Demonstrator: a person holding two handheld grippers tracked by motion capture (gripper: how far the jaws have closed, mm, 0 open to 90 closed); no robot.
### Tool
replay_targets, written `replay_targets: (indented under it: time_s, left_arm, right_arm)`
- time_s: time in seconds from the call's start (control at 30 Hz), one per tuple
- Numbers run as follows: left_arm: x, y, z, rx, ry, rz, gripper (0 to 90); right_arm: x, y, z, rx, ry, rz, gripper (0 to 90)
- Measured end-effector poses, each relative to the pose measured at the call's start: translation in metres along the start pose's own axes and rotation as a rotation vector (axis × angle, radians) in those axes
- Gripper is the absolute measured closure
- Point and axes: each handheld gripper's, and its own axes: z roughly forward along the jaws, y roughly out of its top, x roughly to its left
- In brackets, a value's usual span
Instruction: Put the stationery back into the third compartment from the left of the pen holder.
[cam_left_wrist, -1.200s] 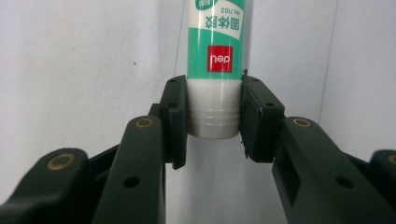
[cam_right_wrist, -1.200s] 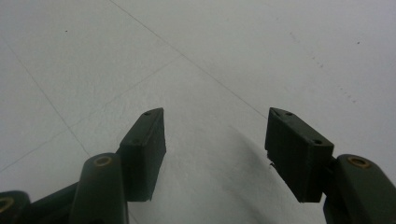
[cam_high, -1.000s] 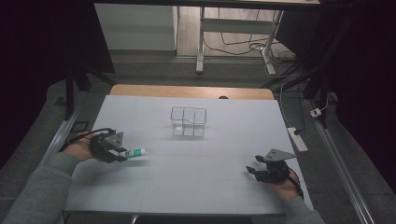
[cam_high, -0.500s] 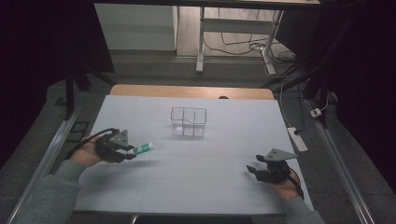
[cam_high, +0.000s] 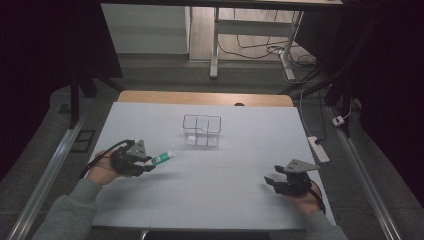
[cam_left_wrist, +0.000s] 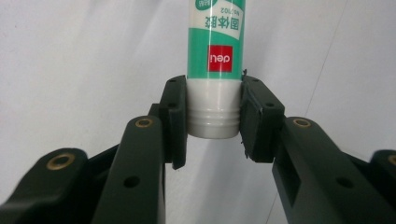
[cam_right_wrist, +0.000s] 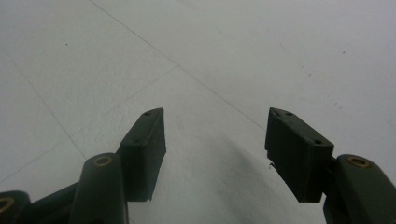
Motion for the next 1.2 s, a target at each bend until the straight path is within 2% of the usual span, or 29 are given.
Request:
replay_targets:
  time_s: [0.4,0.57,0.8,0.97,1.2]
  left_arm:
    - [-0.014,0.023,0.01,-0.013,0.002,-0.021,64.8]
    - [-0.019,0.031,0.016,-0.028,0.005,-0.044,64.7]
    - [-0.026,0.042,0.023,-0.031,0.003,-0.042,64.7]
    - [-0.033,0.051,0.03,-0.044,-0.014,-0.017,64.7]
    - [-0.038,0.064,0.038,-0.06,-0.025,-0.013,64.7]
  right_arm:
    - [0.0,0.001,-0.001,-0.008,-0.004,-0.004,37.9]
    - [0.0,0.001,-0.001,-0.013,-0.005,-0.003,37.9]
    - [0.0,0.002,-0.003,-0.022,-0.009,-0.002,37.9]
    - [0.001,0.002,-0.003,-0.028,-0.013,-0.004,37.9]
    - [0.002,0.004,-0.004,-0.041,-0.012,-0.007,37.9]
